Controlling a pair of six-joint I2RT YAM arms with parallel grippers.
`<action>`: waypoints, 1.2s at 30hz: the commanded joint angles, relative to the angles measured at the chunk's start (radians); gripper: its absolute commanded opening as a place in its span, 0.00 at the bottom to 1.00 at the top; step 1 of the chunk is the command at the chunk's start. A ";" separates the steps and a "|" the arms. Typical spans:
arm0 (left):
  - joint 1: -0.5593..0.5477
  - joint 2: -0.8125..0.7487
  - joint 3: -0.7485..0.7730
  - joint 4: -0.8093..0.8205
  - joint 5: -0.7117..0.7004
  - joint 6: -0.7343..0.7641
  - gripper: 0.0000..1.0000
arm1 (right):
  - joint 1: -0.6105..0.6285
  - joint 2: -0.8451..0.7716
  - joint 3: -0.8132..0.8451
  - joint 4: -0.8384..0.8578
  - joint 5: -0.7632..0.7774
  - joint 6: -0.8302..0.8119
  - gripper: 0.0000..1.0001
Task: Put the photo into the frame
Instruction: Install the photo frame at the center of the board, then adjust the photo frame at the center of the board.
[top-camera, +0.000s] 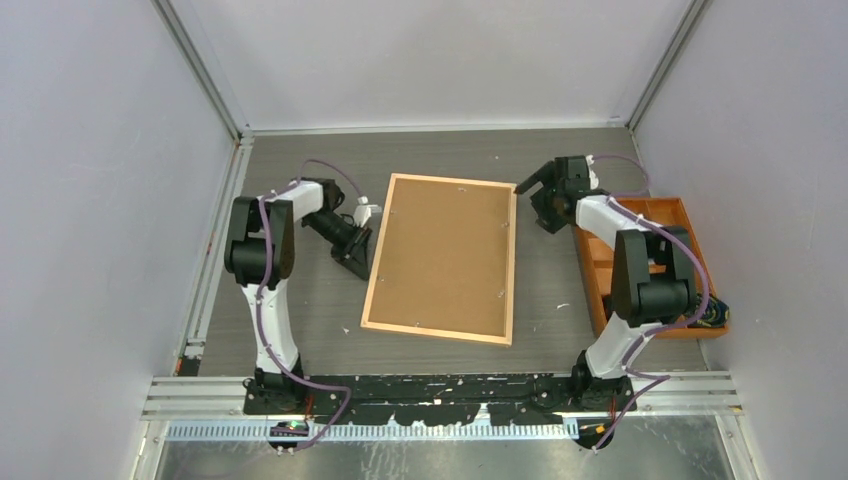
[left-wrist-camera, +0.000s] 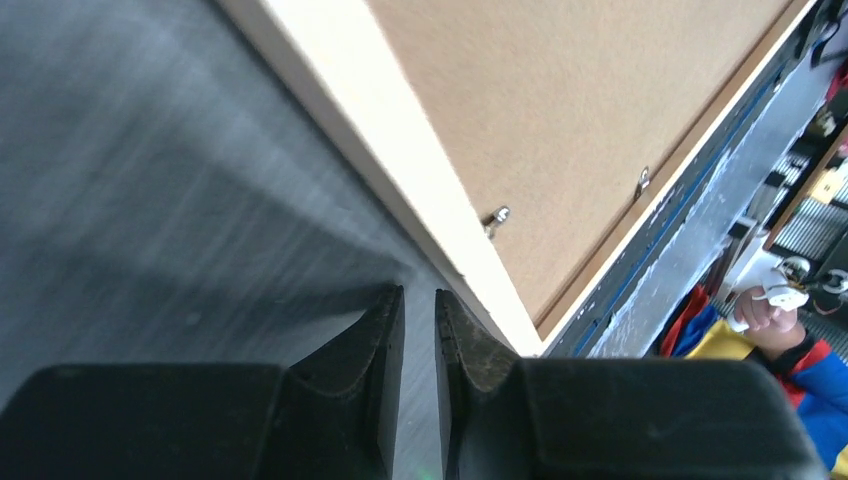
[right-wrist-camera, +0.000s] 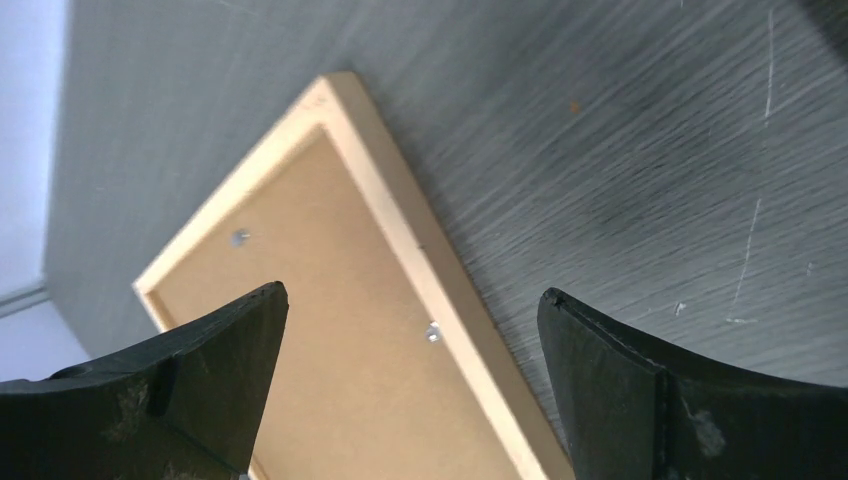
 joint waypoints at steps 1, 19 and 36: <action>-0.037 -0.087 -0.064 0.062 -0.055 0.022 0.20 | 0.011 0.103 0.013 0.028 -0.034 0.008 0.99; -0.409 -0.074 -0.044 0.089 -0.067 0.021 0.22 | 0.367 0.643 0.843 -0.175 -0.239 0.065 0.99; -0.325 -0.230 0.005 -0.270 0.045 0.285 0.53 | 0.220 0.313 0.667 -0.327 0.079 -0.136 1.00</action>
